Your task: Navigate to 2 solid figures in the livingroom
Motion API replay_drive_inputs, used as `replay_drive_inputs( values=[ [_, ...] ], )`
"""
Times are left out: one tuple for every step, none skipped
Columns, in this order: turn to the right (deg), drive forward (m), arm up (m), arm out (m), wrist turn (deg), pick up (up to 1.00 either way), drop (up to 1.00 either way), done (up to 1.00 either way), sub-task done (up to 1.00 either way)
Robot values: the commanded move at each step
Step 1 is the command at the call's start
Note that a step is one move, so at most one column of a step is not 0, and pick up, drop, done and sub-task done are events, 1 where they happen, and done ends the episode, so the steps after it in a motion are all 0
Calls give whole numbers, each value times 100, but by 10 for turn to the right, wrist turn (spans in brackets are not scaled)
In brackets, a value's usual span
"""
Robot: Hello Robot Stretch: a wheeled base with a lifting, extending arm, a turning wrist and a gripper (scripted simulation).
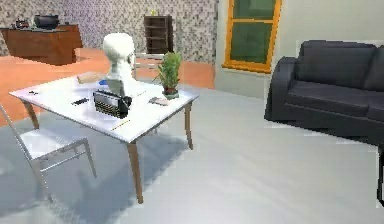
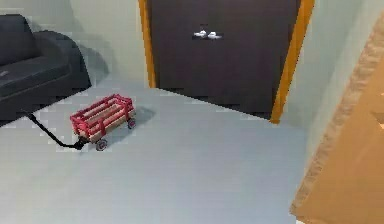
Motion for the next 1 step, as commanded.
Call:
replay_drive_inputs(
  values=[
    [0,95,0,0,0,0,0,0,0]
  ],
)
